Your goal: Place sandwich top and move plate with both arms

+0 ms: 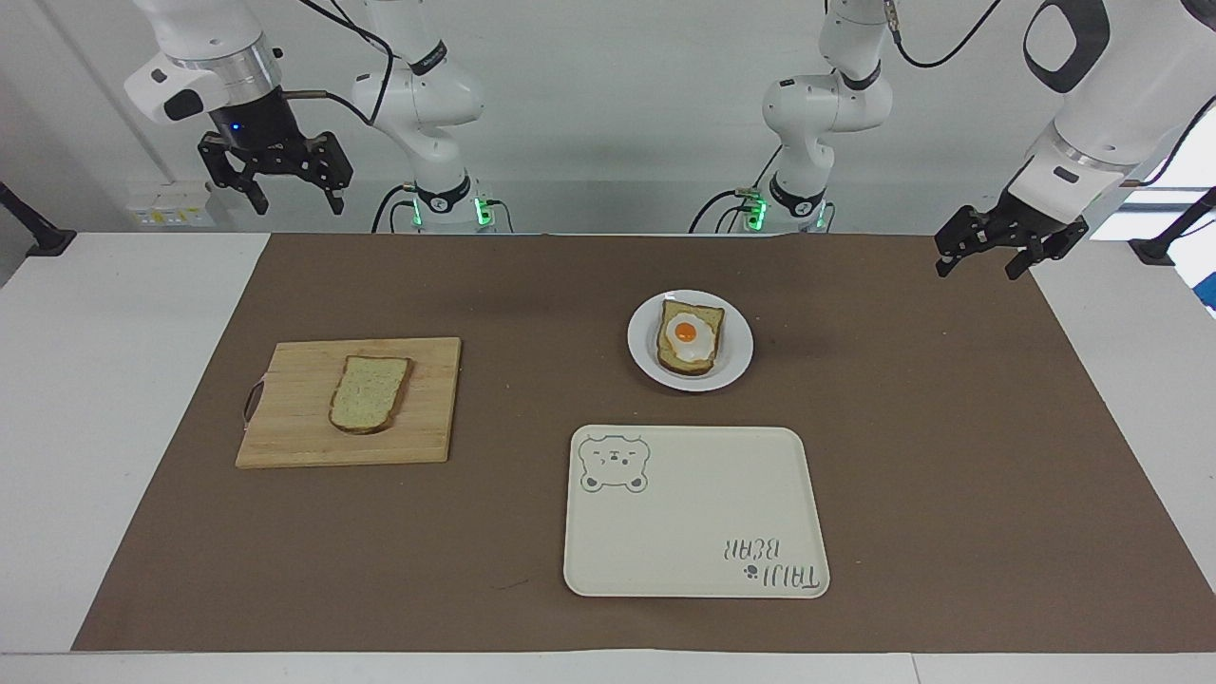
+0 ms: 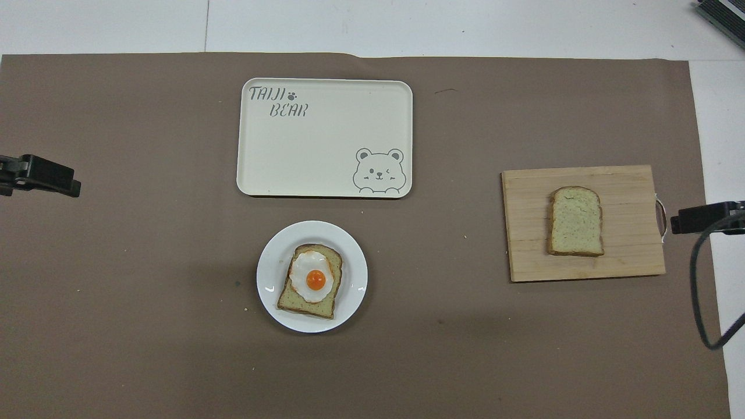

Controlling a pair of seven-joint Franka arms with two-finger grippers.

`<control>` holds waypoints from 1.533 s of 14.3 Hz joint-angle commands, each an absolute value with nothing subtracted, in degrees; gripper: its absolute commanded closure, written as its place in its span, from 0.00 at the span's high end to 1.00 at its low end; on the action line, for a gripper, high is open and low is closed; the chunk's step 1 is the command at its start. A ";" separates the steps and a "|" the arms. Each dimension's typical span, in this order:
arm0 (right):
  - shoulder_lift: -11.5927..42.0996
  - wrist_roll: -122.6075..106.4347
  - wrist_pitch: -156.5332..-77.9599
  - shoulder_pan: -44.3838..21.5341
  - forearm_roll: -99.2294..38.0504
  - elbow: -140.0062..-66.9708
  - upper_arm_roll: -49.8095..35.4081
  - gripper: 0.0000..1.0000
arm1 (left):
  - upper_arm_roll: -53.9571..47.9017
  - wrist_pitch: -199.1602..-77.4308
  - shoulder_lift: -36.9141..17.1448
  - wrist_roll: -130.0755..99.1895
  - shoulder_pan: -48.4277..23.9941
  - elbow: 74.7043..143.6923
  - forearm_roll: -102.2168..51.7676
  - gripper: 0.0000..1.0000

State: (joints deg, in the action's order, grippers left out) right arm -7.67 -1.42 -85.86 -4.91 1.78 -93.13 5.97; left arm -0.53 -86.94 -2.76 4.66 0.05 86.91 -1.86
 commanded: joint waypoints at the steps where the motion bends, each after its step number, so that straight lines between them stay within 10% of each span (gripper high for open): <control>1: -8.53 -1.41 -85.78 -4.66 1.32 -93.87 5.89 1.00 | 0.09 -85.87 -1.67 3.87 -0.88 87.80 -0.79 1.00; 22: -9.05 -2.02 -85.78 -4.13 2.11 -94.48 5.98 1.00 | -0.09 -86.13 -1.67 4.04 -0.79 87.98 -0.88 1.00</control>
State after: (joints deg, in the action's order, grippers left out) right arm -7.70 -1.42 -85.75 -4.81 1.85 -93.11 6.34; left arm -0.54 -86.74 -2.76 4.61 0.05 87.03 -1.86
